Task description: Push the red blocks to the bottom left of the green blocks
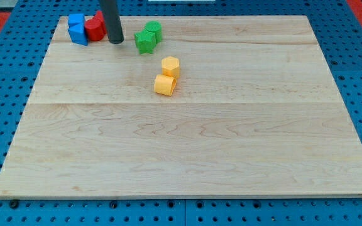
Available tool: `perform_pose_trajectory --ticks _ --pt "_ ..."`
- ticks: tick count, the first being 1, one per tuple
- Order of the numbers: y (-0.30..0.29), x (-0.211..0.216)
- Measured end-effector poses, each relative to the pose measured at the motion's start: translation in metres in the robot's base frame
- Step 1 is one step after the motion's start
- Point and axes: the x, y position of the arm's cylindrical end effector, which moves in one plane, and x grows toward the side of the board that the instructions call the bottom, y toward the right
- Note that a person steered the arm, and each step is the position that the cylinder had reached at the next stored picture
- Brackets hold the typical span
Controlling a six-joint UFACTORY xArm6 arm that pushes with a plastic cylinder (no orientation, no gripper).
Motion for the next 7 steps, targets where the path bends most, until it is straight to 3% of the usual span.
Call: perform_pose_trajectory --ticks 1,2,4,5,7 --pt "0.044 -0.05" --pt "0.042 -0.064" --pt "0.011 -0.063" --pt "-0.034 -0.064" --pt "-0.027 -0.052"
